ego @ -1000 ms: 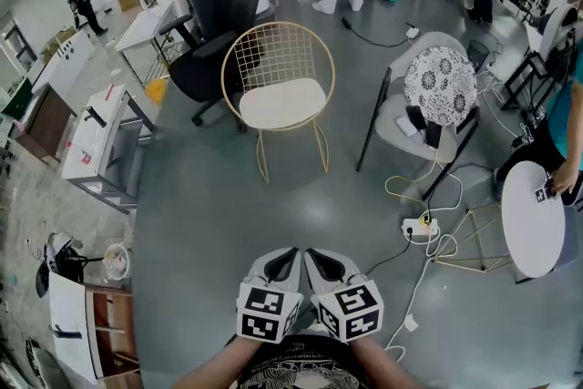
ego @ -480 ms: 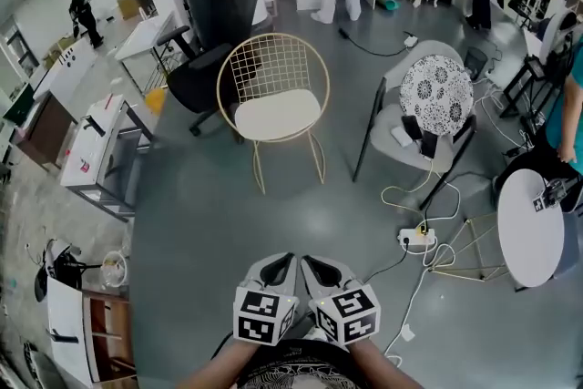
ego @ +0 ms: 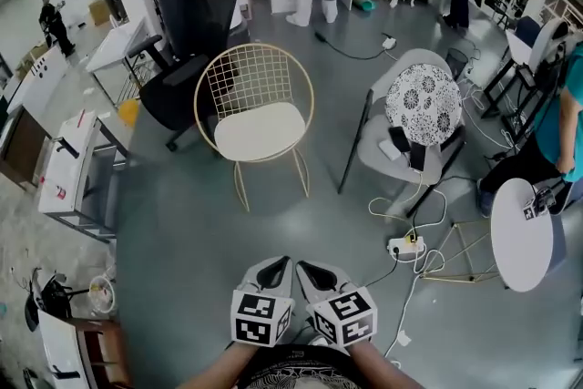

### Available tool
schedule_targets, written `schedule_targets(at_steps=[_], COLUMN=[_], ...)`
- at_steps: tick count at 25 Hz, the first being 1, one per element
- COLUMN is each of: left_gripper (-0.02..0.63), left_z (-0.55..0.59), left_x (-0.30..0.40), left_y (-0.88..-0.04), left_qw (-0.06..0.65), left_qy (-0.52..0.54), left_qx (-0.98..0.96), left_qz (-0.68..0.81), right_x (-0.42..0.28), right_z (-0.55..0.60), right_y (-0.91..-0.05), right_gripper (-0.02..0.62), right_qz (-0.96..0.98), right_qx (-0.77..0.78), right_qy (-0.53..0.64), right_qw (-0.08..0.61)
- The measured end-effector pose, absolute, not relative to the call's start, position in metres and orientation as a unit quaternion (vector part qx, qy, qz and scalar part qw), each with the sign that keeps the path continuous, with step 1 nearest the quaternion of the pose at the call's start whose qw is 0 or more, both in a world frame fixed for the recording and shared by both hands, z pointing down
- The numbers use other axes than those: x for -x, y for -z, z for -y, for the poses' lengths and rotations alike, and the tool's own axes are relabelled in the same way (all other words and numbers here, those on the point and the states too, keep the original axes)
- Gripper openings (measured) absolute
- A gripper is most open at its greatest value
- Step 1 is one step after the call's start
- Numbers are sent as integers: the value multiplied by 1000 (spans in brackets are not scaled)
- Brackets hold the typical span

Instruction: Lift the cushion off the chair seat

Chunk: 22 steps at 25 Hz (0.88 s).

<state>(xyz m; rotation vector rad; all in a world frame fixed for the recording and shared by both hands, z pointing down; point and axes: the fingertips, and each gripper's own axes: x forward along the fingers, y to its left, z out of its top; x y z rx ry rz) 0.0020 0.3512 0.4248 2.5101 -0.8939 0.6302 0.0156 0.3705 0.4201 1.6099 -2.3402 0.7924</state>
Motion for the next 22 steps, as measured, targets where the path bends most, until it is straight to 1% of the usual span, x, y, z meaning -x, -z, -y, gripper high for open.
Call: schedule_targets(at_steps=[13,22], left_gripper=[-8,-7], left_z=[-237,-190], left_x=[47,52], left_y=[-423,-422], left_qw=[221,221], left_qy=[-216,-205], left_qx=[-909,-915], left_qz=[282,270], right_x=[38,44], right_z=[-254,-204], right_y=[-411,-411], right_gripper=[0,0], right_qz=[777,775], right_qx=[-557,-564], right_qy=[-276,-264], right_qw=[100,110])
